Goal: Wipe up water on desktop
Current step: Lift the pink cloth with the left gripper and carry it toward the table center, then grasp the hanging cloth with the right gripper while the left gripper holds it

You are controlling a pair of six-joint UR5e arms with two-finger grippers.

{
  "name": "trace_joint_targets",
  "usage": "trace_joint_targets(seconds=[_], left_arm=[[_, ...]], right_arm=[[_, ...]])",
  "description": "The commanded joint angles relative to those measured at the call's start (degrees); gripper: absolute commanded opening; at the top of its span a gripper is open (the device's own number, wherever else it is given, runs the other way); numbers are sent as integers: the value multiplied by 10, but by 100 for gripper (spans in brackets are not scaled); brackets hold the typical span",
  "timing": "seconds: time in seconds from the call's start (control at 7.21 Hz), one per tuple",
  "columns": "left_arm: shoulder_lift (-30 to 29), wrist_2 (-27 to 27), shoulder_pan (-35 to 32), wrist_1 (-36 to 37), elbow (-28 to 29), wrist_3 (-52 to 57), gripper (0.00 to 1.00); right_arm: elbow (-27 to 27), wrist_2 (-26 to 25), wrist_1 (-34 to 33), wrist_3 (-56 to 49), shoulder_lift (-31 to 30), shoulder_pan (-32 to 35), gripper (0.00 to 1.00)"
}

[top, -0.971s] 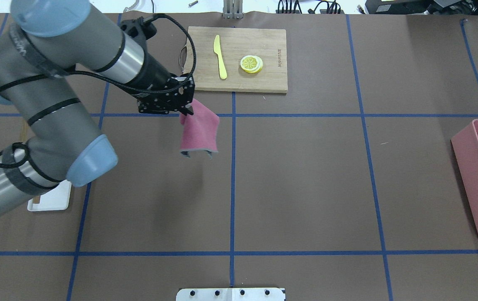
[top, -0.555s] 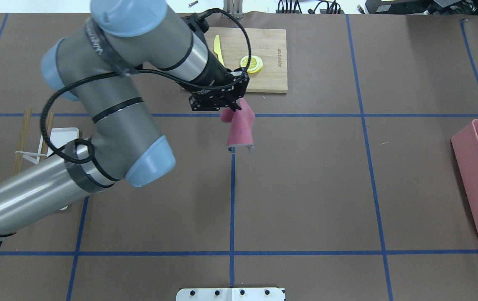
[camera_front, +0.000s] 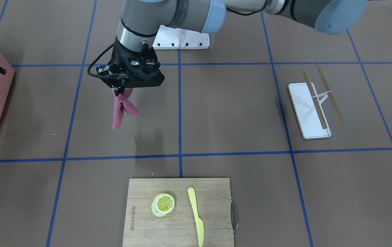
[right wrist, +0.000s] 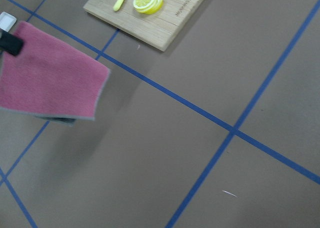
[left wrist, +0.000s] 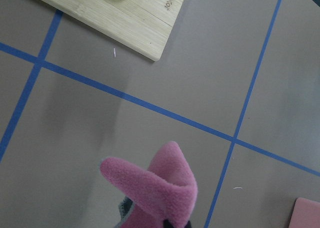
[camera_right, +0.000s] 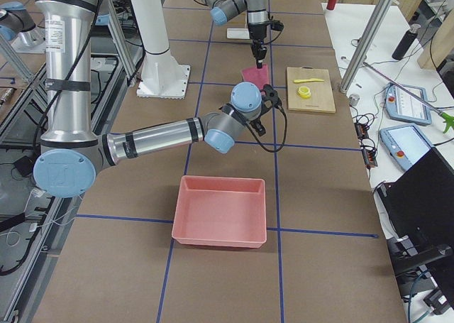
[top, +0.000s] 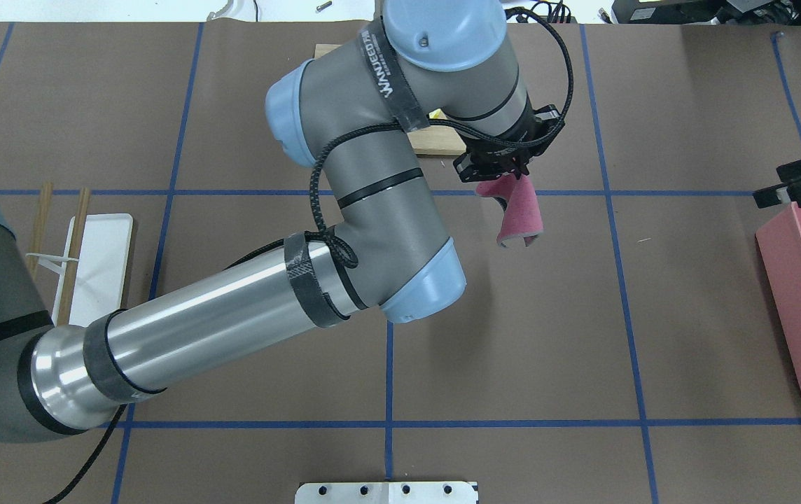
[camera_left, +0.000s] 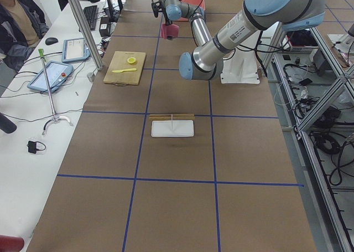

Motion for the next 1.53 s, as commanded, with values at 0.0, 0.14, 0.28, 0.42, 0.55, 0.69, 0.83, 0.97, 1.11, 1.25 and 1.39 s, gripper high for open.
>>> trace_joint_targets(seconds=[0.0, 0.14, 0.28, 0.42, 0.55, 0.69, 0.83, 0.97, 1.11, 1.25, 1.39], left_arm=[[-33, 19, 9, -7, 39, -9, 0], [-36, 50, 9, -8, 43, -46, 0], [-37, 73, 11, -30, 55, -95, 0], [-37, 74, 11, -53, 67, -129, 0], [-39, 74, 11, -55, 67, -166, 0], [-44, 74, 11, -54, 67, -185, 0], [-45, 73, 16, -53, 64, -207, 0], [-45, 74, 24, -53, 63, -214, 0], [-45, 74, 30, -53, 59, -223, 0], [-46, 73, 34, -53, 52, -233, 0], [-48, 74, 36, -52, 45, -238, 0]], right_arm=[[31, -71, 0, 40, 40, -77, 100], [46, -121, 0, 77, 56, -122, 100], [57, -155, 0, 98, 65, -154, 100], [61, -178, 0, 110, 74, -177, 100], [62, -196, 0, 115, 82, -192, 100], [63, -203, 0, 115, 83, -195, 100], [63, -206, 0, 114, 83, -196, 100], [63, -220, 0, 114, 83, -196, 100], [62, -231, 0, 114, 84, -197, 100], [62, -237, 1, 114, 83, -197, 100], [62, -238, 1, 114, 83, -198, 100]])
